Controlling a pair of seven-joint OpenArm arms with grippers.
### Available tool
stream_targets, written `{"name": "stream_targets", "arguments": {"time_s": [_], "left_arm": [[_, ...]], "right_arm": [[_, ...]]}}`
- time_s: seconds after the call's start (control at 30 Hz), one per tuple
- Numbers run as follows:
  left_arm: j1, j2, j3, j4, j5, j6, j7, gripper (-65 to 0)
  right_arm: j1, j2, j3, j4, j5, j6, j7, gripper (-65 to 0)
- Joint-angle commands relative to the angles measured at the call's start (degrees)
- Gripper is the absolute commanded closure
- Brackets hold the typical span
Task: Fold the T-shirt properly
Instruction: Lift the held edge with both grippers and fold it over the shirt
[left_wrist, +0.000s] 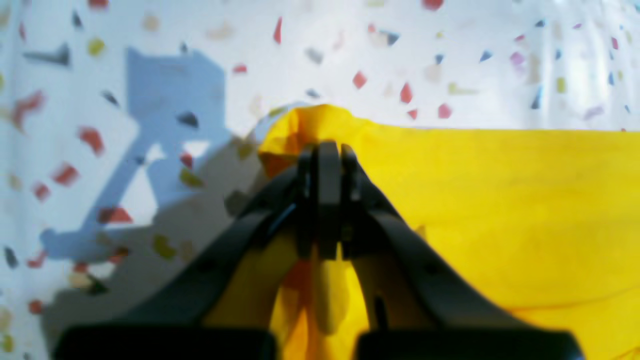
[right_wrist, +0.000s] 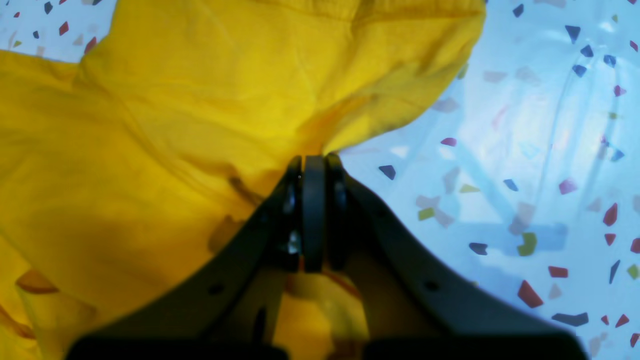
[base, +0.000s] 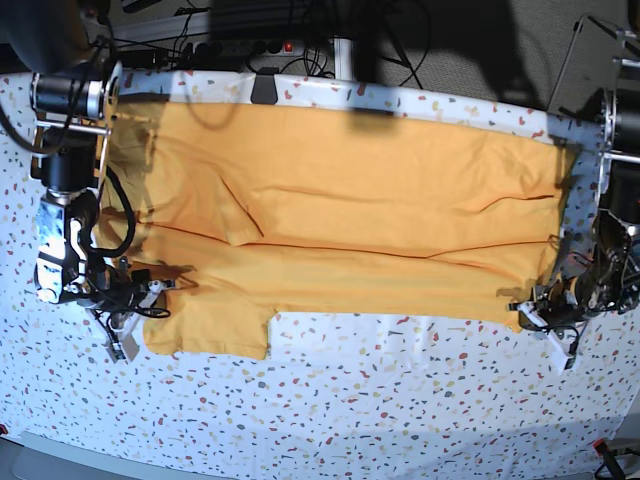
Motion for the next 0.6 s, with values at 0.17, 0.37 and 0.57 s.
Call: {"name": "stream_targets", "arguments": {"time_s": [0.17, 0.37, 0.57], "left_arm": [[-1.9, -2.1, -0.3, 7.9, -1.3, -0.1, 5.5, 0.0], [-1.6, -4.6, -0.3, 11.3, -7.2, -0.1, 9.9, 0.0], [4.3, -7.9, -0.3, 20.5, -7.2, 0.0, 11.7, 0.0]], "right_arm": [[0.3, 1.8, 0.2, 6.7, 2.1, 0.6, -0.1, 0.0], [-5.4, 1.8, 0.2, 19.3, 3.7, 0.6, -4.2, 0.0], [-13.1, 1.8, 4.4, 30.7, 6.8, 0.6, -6.1, 0.0]]}}
